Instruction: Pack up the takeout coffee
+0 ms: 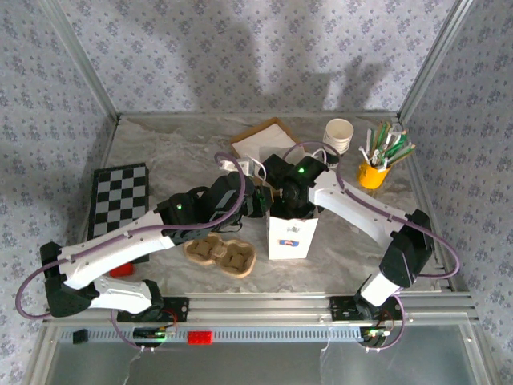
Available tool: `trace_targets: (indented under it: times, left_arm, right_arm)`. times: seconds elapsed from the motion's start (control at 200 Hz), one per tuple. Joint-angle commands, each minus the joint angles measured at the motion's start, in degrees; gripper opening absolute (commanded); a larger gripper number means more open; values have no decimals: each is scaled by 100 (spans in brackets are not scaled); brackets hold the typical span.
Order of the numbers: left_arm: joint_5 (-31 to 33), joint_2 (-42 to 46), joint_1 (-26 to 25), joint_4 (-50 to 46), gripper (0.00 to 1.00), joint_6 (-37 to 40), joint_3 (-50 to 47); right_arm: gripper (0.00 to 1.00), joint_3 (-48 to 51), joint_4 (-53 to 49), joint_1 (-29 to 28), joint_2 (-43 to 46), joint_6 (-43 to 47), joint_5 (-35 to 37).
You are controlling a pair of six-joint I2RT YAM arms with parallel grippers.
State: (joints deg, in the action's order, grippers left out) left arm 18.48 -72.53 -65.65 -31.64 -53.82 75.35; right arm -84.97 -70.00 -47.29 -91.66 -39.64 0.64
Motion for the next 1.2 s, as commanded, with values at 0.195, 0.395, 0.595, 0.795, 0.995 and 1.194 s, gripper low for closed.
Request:
trace_targets:
  times: [0.195, 0.395, 0.595, 0.795, 0.995, 1.194]
  left_arm:
    - [-39, -52, -9, -190, 25, 126, 242]
    - [15, -4, -9, -260, 29, 155, 269]
    - [-7, 36, -9, -369, 35, 213, 323]
    - [-102, 185, 8, -387, 43, 258, 300]
    - [-198, 393, 60, -467, 49, 301, 296]
    - [-266, 559, 131, -698, 52, 372, 329]
  right_arm:
    - [53, 218, -97, 14, 148, -18, 205]
    - [53, 209, -146, 14, 164, -9, 305]
    - [53, 209, -82, 9, 196, -9, 300]
    - [53, 217, -76, 27, 198, 10, 305]
    - [53, 213, -125, 36, 221, 11, 368]
    - [53, 208, -171, 37, 246, -9, 488]
